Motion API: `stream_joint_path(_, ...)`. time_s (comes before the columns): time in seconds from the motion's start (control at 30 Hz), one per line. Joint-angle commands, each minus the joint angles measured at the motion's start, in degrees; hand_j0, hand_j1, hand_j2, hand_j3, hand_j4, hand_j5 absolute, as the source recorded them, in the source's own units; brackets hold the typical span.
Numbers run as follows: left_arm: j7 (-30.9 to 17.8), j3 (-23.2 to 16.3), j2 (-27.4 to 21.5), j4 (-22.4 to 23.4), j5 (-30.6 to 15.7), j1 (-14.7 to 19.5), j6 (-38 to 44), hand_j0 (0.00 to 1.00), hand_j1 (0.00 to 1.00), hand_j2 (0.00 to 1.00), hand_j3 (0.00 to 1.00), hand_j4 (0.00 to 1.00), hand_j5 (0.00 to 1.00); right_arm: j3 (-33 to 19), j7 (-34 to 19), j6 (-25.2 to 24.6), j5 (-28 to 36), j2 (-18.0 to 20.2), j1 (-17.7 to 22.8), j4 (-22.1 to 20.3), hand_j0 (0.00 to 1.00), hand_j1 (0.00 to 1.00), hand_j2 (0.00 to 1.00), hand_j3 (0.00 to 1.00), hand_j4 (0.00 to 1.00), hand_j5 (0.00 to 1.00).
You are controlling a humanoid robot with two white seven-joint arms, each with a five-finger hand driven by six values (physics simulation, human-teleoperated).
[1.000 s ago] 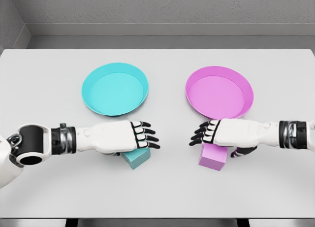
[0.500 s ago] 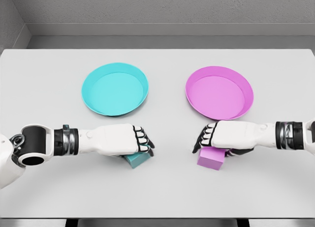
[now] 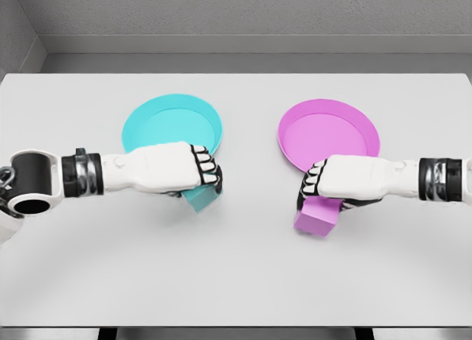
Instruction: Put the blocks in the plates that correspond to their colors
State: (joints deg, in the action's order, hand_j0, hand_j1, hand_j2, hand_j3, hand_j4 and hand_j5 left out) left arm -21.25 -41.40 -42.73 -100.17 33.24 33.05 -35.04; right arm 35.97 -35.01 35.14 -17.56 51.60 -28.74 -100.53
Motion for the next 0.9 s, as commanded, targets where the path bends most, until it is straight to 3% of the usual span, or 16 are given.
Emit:
stream_joint_path(0.0,0.16,0.88,0.1,1.99,-1.34,0.17,0.04,0.38,0.38,0.38,0.38,0.38,0.38,-0.29,0.01,-0.14,0.42,-0.01,0.0,-0.02,0.57,0.57,0.57,0.57,0.57,0.57)
stream_joint_path(0.1,0.16,0.88,0.89,6.21,-1.25,2.55,0.04,0.38,0.38,0.38,0.38,0.38,0.38,-0.37,0.01,-0.14,0.42,-0.01,-2.02,0.07,0.57,0.57,0.57,0.57,0.57,0.57)
stream_joint_path(0.37,0.07,0.97,7.74,22.73,0.24,8.7,0.04,0.4,0.4,0.4,0.4,0.4,0.4,-3.1,0.01,-0.14,0.51,-0.01,-2.81,0.16,0.55,0.55,0.55,0.55,0.55,0.55)
stream_joint_path(0.53,-0.02,0.88,9.94,28.8,1.91,10.37,0.04,0.43,0.43,0.43,0.43,0.43,0.43,-3.45,0.01,-3.32,0.42,-0.01,-3.34,0.95,0.55,0.55,0.55,0.55,0.55,0.55)
stream_joint_path(0.63,-0.19,0.88,10.29,30.03,2.26,10.9,0.04,0.62,0.62,0.62,0.62,0.62,0.62,-4.15,0.01,-8.07,0.42,-0.01,-3.87,1.04,0.55,0.55,0.55,0.55,0.55,0.55)
stream_joint_path(0.67,-0.19,0.88,10.29,30.64,2.18,11.16,0.04,0.74,0.74,0.74,0.74,0.74,0.74,-4.5,0.01,-9.3,0.42,-0.01,-3.87,1.04,0.55,0.55,0.55,0.55,0.55,0.55)
stream_joint_path(0.7,-0.19,0.88,10.29,30.73,2.18,11.25,0.04,0.96,0.96,0.96,0.96,0.96,0.96,-4.59,0.01,-10.44,0.42,-0.01,-3.87,1.04,0.55,0.55,0.55,0.55,0.55,0.55)
stream_joint_path(0.87,-0.1,0.88,9.24,30.64,1.39,11.69,0.04,1.0,1.0,1.0,1.0,1.0,1.0,-4.68,0.01,-17.12,0.33,-0.01,-3.96,1.21,0.55,0.55,0.55,0.55,0.55,0.55)
